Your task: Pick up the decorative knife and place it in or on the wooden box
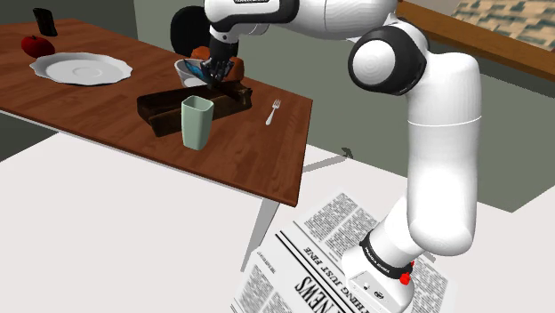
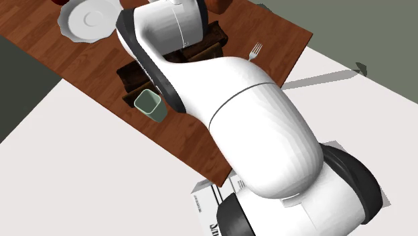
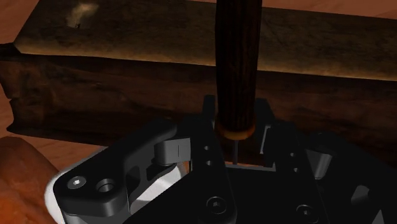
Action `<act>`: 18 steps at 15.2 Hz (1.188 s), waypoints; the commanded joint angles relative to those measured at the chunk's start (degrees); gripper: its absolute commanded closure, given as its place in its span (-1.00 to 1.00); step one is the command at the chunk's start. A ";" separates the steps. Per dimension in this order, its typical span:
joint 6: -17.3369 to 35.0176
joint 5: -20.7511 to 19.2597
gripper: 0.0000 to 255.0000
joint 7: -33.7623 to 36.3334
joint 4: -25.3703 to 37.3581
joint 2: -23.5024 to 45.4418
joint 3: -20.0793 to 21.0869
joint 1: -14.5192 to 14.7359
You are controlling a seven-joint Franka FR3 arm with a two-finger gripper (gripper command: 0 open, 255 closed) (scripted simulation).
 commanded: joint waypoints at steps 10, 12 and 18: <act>0.22 0.01 -1.00 -0.02 -0.22 -0.04 0.00 0.00; 0.22 0.01 -1.00 -0.02 -0.22 -0.04 0.00 0.00; -5.81 -0.31 -1.00 0.24 3.83 -2.03 -0.21 -0.15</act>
